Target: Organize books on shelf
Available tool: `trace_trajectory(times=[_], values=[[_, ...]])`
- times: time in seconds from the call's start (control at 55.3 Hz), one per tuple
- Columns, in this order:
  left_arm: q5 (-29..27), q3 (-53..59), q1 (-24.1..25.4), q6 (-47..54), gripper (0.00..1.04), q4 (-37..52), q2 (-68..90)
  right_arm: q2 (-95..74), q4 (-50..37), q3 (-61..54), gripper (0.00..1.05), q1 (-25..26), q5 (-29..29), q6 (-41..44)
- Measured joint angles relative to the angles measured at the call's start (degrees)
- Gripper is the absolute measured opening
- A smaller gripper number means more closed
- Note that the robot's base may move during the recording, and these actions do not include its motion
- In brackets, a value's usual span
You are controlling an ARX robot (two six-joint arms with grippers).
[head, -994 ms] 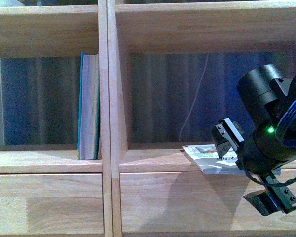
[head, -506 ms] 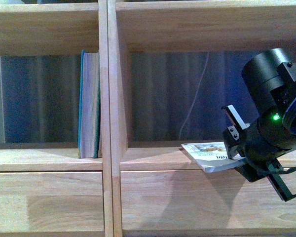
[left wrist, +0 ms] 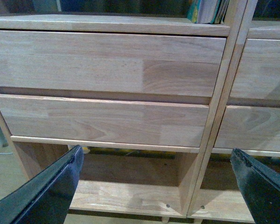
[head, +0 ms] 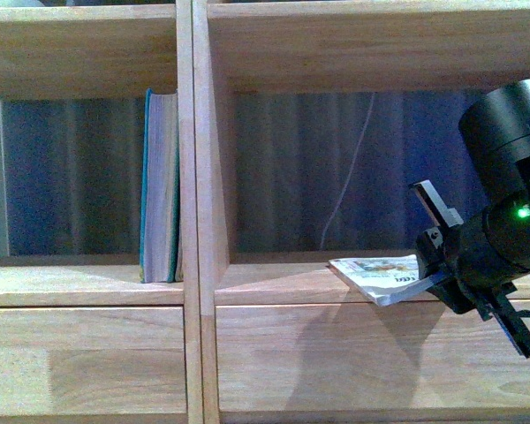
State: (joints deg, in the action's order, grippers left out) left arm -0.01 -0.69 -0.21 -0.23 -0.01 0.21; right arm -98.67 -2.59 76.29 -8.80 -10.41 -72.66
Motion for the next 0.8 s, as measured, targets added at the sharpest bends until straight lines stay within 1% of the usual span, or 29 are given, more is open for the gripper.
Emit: trace_trajectory(times=[0.108, 0.271, 0.38, 0.47, 0.561, 0.796], values=[[0.0, 0.0, 0.0, 0.0, 0.97, 0.0, 0.0, 2.4, -5.6, -2.4, 0.07, 1.7, 3.7, 3.7], [0.0, 0.0, 0.0, 0.0, 0.97, 0.0, 0.0, 5.6, -11.1, -4.0, 0.07, 3.1, 9.2, 7.8], [0.0, 0.0, 0.0, 0.0, 0.97, 0.0, 0.0, 8.9, -15.2, -5.0, 0.07, 3.6, 14.7, 11.1], [0.0, 0.0, 0.0, 0.0, 0.97, 0.0, 0.0, 12.0, -17.6, -5.9, 0.07, 3.9, 18.9, 12.6], [0.0, 0.0, 0.0, 0.0, 0.97, 0.0, 0.0, 14.4, -19.1, -7.0, 0.07, 4.3, 22.1, 13.6], [0.0, 0.0, 0.0, 0.0, 0.97, 0.0, 0.0, 21.5, -24.1, -12.4, 0.07, 7.3, 31.5, 14.7]])
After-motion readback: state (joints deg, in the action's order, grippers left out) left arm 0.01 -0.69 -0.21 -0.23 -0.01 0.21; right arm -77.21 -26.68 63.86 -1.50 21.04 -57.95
